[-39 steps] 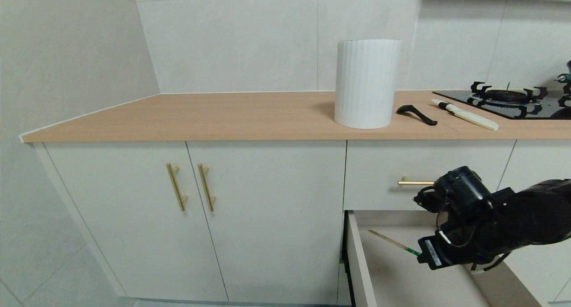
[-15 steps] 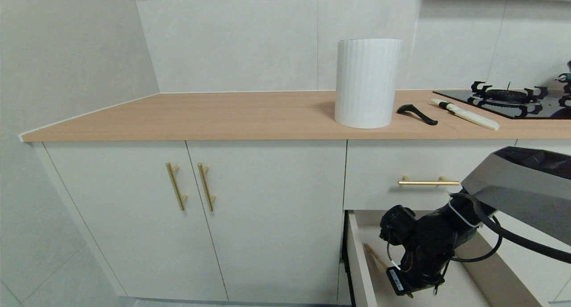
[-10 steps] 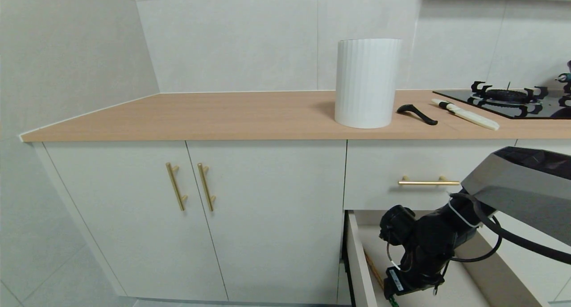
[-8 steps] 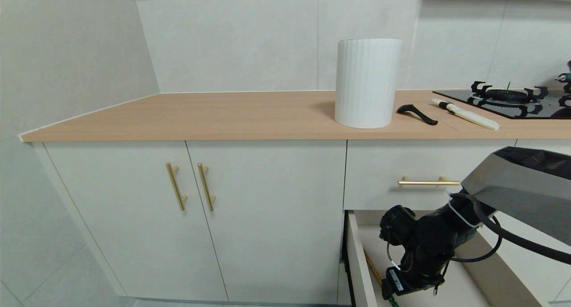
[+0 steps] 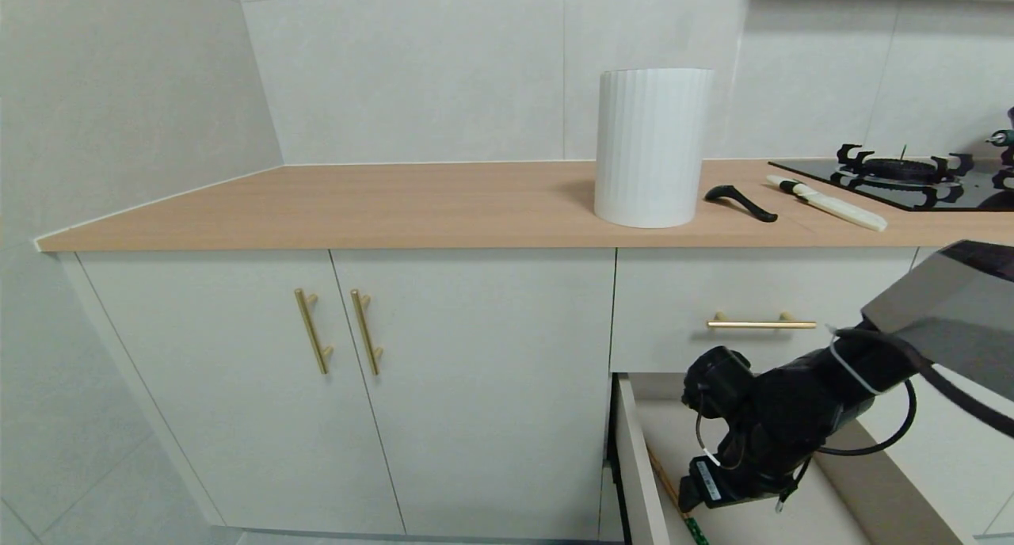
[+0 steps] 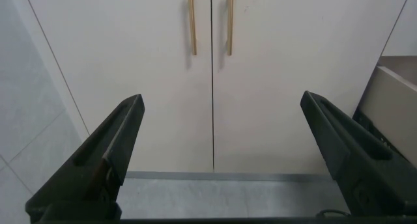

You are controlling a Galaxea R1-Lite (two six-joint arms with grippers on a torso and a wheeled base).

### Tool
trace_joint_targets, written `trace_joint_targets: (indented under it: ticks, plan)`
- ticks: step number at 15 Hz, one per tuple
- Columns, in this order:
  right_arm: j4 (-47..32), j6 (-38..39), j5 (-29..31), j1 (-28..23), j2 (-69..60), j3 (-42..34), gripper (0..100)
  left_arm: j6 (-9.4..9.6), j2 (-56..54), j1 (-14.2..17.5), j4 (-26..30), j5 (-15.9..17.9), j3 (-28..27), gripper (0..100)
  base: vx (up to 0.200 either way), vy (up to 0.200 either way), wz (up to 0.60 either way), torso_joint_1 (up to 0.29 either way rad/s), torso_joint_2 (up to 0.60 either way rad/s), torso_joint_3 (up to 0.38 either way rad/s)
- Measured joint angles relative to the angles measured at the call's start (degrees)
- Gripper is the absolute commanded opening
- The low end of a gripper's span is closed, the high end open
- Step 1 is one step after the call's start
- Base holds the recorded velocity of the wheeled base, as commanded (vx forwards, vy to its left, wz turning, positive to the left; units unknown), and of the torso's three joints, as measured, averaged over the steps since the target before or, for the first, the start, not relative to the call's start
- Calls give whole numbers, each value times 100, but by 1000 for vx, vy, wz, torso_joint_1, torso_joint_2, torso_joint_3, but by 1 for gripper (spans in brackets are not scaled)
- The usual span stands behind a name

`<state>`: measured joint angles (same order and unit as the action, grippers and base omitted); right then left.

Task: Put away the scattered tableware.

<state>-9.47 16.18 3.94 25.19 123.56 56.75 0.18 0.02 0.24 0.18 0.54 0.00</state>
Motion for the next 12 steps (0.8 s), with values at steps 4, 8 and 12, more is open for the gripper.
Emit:
trace_joint_targets:
  ticks: [4, 8, 12]
  plan:
    - [85, 90, 0, -132, -1104, -278, 100, 0, 0, 0, 0, 0, 0, 100, 0, 0, 0, 0, 0, 0]
    - [107, -55, 5, -419, -2417, -556, 100, 0, 0, 0, 0, 0, 0, 100, 0, 0, 0, 0, 0, 0]
    - [111, -277, 9, -549, -3401, -656, 100, -2, 0, 0, 0, 0, 0, 100, 0, 0, 0, 0, 0, 0]
